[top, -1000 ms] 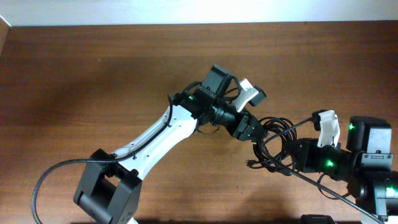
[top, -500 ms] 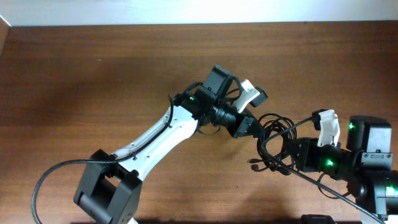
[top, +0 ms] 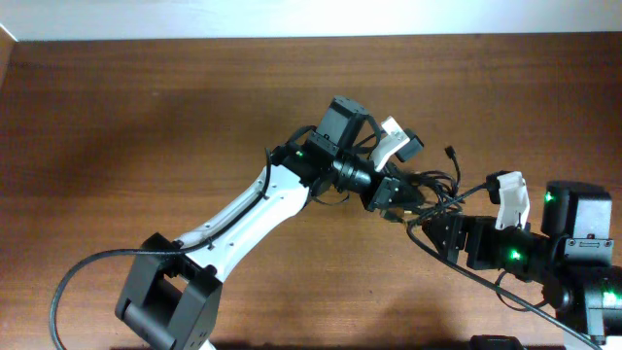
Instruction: Untangle cables
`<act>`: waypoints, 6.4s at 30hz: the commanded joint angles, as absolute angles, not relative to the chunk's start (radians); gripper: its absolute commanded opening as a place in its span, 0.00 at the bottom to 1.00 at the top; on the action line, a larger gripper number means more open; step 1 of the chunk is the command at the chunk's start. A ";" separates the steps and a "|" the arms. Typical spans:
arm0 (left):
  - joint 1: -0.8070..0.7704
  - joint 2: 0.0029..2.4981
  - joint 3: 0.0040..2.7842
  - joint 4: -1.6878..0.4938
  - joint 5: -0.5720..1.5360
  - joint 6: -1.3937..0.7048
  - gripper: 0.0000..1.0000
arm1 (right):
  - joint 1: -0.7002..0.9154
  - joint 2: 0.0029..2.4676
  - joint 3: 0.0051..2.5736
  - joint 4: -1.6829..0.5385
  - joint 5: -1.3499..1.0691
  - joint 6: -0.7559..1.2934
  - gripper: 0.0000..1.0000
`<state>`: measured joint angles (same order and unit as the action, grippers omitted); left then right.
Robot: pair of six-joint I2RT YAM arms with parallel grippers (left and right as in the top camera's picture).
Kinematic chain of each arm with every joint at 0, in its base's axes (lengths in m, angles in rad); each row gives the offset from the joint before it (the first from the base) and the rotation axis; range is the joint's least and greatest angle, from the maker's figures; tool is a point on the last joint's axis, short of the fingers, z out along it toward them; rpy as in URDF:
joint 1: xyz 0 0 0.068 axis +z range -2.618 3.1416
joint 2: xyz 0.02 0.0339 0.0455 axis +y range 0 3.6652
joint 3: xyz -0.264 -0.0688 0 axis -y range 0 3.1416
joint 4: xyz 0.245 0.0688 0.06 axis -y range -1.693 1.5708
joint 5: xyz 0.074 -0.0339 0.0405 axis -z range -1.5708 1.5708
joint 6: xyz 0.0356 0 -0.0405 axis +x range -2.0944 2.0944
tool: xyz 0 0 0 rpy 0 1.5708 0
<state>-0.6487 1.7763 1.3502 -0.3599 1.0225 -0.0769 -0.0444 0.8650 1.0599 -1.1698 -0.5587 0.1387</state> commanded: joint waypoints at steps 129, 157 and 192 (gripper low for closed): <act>-0.823 2.086 1.871 -1.191 -0.118 -0.636 0.00 | -0.046 1.056 1.065 -1.254 -0.201 0.374 0.99; -0.536 1.604 1.871 -1.205 0.612 0.083 0.00 | -0.047 1.033 1.168 -1.114 -0.729 0.107 0.99; -0.449 1.604 1.871 -1.176 1.080 0.304 0.00 | -0.046 1.012 1.328 -1.059 -1.148 0.109 0.99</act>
